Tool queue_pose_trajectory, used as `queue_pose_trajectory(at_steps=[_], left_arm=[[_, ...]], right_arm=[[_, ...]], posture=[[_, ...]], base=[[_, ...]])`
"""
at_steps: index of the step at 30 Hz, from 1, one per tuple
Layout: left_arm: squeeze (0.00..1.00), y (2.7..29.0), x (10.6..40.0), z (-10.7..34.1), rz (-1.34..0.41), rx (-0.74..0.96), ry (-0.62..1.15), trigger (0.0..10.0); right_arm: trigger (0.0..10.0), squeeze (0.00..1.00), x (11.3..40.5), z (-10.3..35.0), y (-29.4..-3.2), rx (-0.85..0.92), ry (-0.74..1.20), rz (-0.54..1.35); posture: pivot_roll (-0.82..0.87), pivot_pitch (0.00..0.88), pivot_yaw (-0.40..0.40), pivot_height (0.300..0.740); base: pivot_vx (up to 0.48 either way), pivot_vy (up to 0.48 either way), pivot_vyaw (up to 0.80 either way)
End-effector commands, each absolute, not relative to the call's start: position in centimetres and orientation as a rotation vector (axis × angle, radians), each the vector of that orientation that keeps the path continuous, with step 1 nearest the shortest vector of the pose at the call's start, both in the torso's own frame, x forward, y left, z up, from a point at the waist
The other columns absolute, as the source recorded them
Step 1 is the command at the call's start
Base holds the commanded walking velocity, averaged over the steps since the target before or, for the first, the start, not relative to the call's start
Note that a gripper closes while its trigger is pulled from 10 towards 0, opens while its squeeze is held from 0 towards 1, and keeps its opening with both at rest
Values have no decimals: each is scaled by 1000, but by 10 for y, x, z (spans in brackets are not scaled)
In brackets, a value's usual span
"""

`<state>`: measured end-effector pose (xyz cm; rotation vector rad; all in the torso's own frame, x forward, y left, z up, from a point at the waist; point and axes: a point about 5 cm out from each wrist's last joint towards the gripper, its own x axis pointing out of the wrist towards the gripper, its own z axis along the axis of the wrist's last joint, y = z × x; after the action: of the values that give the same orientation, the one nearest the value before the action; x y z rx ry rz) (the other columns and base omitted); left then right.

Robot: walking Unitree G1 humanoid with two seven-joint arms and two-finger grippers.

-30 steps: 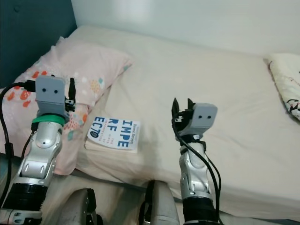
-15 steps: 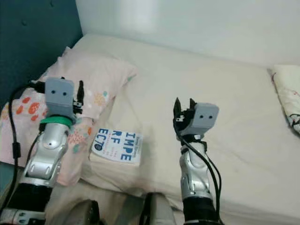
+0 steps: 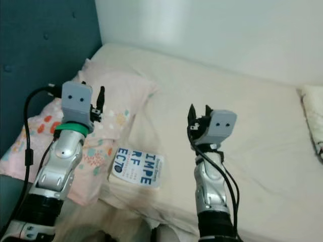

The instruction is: Clean up the room

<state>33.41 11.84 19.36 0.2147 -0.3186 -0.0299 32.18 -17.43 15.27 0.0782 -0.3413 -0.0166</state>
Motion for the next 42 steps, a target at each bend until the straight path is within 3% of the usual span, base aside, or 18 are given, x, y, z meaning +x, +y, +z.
queue_pose_trajectory(at_steps=[1, 11, 42], left_arm=[[0, 116, 333, 188, -47, 222, -297, 10000], [0, 113, 331, 187, -64, 223, -296, 10000], [0, 110, 330, 186, -83, 230, -297, 10000]], right_arm=[[10000, 0, 320, 147, -177, 82, -320, -31], [10000, 0, 321, 148, -174, 80, -332, -43], [10000, 0, 321, 145, -175, 70, -319, -52]], posture=[[-50, 37, 4, 740], [-51, 36, 9, 740], [-55, 33, 16, 740]], base=[[0, 0, 0], [-52, 0, 0], [-372, 0, 0]])
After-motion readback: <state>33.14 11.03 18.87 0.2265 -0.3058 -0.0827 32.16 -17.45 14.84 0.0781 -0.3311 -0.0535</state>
